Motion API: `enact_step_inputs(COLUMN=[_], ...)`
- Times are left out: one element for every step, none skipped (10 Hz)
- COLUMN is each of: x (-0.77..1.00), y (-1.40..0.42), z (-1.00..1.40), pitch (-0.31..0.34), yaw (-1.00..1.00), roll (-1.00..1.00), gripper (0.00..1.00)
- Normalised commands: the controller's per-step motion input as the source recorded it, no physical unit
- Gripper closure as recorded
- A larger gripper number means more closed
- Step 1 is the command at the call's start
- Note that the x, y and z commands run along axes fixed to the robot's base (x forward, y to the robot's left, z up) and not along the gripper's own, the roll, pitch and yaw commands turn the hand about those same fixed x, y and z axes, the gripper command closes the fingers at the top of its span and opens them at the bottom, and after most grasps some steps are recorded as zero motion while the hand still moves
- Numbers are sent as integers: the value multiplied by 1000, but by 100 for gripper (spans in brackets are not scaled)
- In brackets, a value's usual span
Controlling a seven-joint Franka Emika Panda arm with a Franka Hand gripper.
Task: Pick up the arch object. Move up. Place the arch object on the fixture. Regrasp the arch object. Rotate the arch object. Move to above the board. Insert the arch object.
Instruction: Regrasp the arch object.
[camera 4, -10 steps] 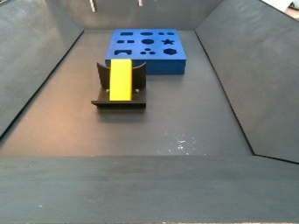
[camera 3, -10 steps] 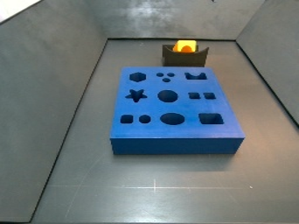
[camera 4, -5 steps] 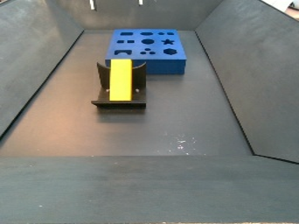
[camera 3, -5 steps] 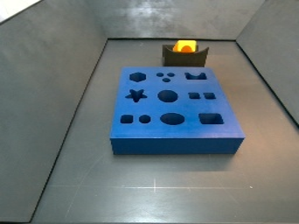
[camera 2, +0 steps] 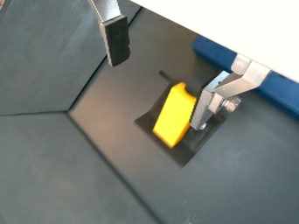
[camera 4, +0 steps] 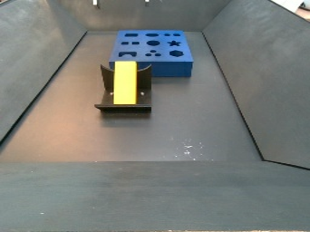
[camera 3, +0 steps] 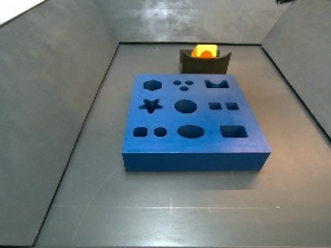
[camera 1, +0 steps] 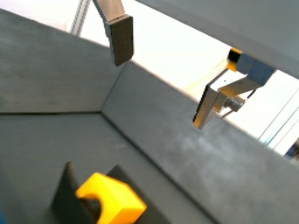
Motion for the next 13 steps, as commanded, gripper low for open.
enact_step_inputs(x=[88,91,91,85,32,31,49,60,70,78,84,86,88], y=[-37,-39,-42,-28,78,77,65,58,55,49,46,42,37], z=[-14,-12,-15,-5,-1000,-1000,-1000,-1000,-1000,-1000,-1000,-1000,-1000], pitch=[149,142,126,96,122,101,40,3,-32,-76,-103,-118,-129], yaw=[120,131,150,167,203,204,202,190,169,135,105,84,40], roll=[823,694,436,242,227,208,175,150,131,112,100,94,90], gripper=[0,0,0,0,0,0,0,0,0,0,0,0,0])
